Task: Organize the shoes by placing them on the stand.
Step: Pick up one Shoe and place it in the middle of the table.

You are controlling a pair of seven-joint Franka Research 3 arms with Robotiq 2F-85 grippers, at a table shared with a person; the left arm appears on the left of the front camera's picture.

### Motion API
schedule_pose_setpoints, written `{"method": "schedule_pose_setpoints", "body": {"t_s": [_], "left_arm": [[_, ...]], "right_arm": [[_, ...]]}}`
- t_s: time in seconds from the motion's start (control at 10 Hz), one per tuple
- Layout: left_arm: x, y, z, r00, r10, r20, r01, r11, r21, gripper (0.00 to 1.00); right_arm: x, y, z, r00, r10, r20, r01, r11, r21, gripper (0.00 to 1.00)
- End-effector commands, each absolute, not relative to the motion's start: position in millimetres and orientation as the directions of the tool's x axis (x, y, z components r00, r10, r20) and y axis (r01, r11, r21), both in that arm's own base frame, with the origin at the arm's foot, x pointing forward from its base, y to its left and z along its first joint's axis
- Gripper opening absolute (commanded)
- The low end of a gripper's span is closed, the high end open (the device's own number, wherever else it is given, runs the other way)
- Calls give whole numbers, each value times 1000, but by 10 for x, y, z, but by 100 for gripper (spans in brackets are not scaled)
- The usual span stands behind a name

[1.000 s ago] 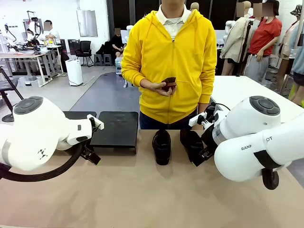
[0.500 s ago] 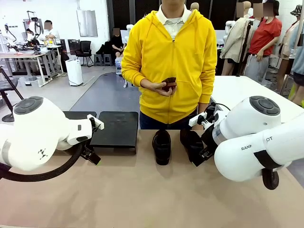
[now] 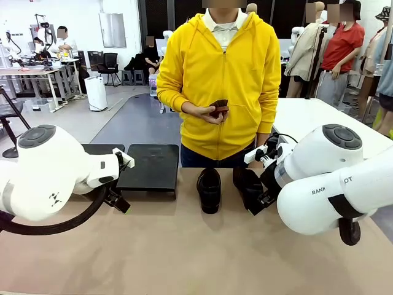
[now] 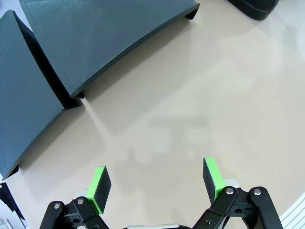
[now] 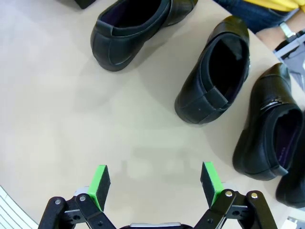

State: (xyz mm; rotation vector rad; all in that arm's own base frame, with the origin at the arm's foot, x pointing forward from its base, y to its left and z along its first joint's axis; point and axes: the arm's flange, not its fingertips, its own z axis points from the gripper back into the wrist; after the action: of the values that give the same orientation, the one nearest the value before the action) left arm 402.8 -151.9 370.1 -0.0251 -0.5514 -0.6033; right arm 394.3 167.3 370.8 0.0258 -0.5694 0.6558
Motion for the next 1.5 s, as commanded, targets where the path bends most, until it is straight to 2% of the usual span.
{"method": "schedule_pose_setpoints", "body": {"t_s": [0.0, 0.1, 0.2, 0.3, 0.4, 0.5, 0.7, 1.0, 1.2, 1.3, 1.4], "left_arm": [[4028, -1519, 3701, 684, -532, 499, 545, 828, 135, 100], [3940, -1492, 3917, 684, -540, 491, 582, 809, 80, 100], [3789, -1421, 4219, 744, -541, 391, 597, 802, -25, 100], [3580, -1423, 4485, 836, -485, 255, 532, 831, -164, 100], [3374, -1369, 4746, 850, -460, 258, 504, 852, -141, 100], [3049, -1204, 5090, 800, -514, 310, 580, 795, -178, 100], [2530, -887, 5534, 776, -483, 405, 592, 779, -205, 100], [1784, -22, 5773, 788, -211, 579, 447, 842, -302, 100], [1814, 219, 5633, 788, -101, 607, 397, 837, -377, 100], [1795, 52, 6186, 791, -213, 573, 441, 848, -293, 100], [1795, 52, 6186, 791, -213, 573, 441, 848, -293, 100]], "right_arm": [[3943, 1673, 3708, 646, 569, 508, -583, 798, -153, 100], [3908, 1604, 3886, 668, 592, 452, -612, 782, -119, 100], [3759, 1511, 4154, 711, 576, 404, -605, 794, -69, 100], [3600, 1375, 4487, 772, 518, 369, -551, 834, -21, 100], [3425, 1275, 4809, 810, 454, 370, -497, 867, 24, 100], [3192, 1190, 5145, 856, 374, 356, -435, 894, 105, 100], [2788, 768, 5571, 897, 275, 347, -360, 908, 213, 100], [1969, 37, 5785, 893, 126, 433, -276, 911, 306, 100], [1907, -174, 5706, 877, 58, 476, -227, 925, 306, 100], [1968, -27, 5990, 893, 132, 429, -277, 915, 295, 100], [1968, -27, 5990, 893, 132, 429, -277, 915, 295, 100]]}}
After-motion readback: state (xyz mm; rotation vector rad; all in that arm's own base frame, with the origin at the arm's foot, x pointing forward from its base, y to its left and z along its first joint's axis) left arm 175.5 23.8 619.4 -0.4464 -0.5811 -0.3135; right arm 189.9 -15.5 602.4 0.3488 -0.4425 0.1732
